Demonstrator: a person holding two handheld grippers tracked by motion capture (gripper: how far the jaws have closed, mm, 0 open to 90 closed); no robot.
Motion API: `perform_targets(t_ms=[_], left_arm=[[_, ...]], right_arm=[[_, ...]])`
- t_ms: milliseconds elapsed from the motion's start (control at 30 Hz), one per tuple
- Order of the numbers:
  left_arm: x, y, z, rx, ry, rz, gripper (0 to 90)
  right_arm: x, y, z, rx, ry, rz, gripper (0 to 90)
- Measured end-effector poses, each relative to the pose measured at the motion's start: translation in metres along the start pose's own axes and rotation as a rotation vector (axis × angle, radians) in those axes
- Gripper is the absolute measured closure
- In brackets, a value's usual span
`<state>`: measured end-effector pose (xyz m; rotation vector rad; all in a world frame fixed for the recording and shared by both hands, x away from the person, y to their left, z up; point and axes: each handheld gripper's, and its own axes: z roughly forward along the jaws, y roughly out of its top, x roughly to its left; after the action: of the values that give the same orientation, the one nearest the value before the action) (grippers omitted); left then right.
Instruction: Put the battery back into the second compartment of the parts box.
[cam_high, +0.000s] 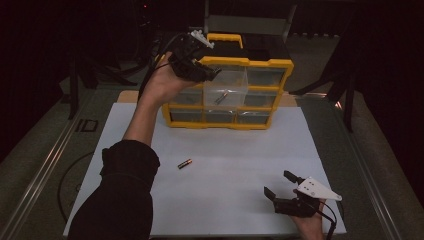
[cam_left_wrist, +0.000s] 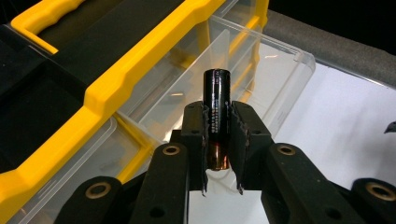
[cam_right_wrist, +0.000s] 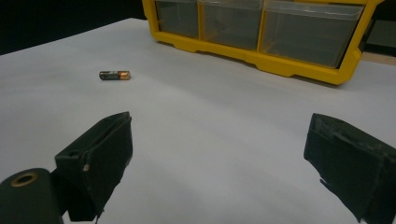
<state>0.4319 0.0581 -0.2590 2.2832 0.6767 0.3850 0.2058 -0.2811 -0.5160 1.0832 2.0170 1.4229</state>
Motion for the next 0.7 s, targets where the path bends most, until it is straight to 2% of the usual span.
perform_targets(t_ms=[233, 300, 367, 433, 467, 500, 600, 633, 667, 700], left_arm=[[0.001, -0.003, 0.006, -0.004, -0.005, -0.017, 76.6], [0.003, -0.005, 0.004, -0.019, 0.014, -0.042, 62.1], [0.005, -0.008, 0.000, -0.038, 0.037, -0.062, 41.2], [0.008, -0.014, -0.002, -0.037, 0.074, -0.082, 24.2], [0.009, -0.018, -0.003, -0.031, 0.096, -0.086, 19.0], [0.012, -0.022, -0.005, -0.033, 0.105, -0.099, 14.9], [0.018, -0.038, -0.009, -0.038, 0.118, -0.133, 10.6], [0.018, -0.038, -0.009, -0.038, 0.118, -0.133, 10.0], [0.022, -0.050, -0.010, -0.030, 0.128, -0.146, 10.0], [0.023, -0.055, -0.010, -0.021, 0.130, -0.148, 8.7]], right_arm=[[-0.001, 0.000, -0.001, -0.007, -0.001, -0.003, 7.6], [-0.001, 0.000, -0.001, -0.008, -0.003, 0.000, 7.6], [-0.001, 0.000, -0.002, -0.009, -0.003, 0.000, 7.6], [-0.001, 0.000, -0.002, -0.010, -0.003, 0.000, 7.6], [-0.001, 0.000, -0.002, -0.009, -0.002, 0.001, 7.6], [-0.001, 0.000, -0.002, -0.010, -0.003, 0.000, 7.6], [-0.001, 0.000, -0.002, -0.008, -0.004, 0.000, 7.6], [-0.001, 0.000, -0.002, -0.008, -0.004, 0.000, 7.6], [-0.001, 0.000, -0.002, -0.007, -0.005, 0.000, 7.6], [0.000, 0.000, -0.001, -0.003, -0.003, 0.005, 7.6]])
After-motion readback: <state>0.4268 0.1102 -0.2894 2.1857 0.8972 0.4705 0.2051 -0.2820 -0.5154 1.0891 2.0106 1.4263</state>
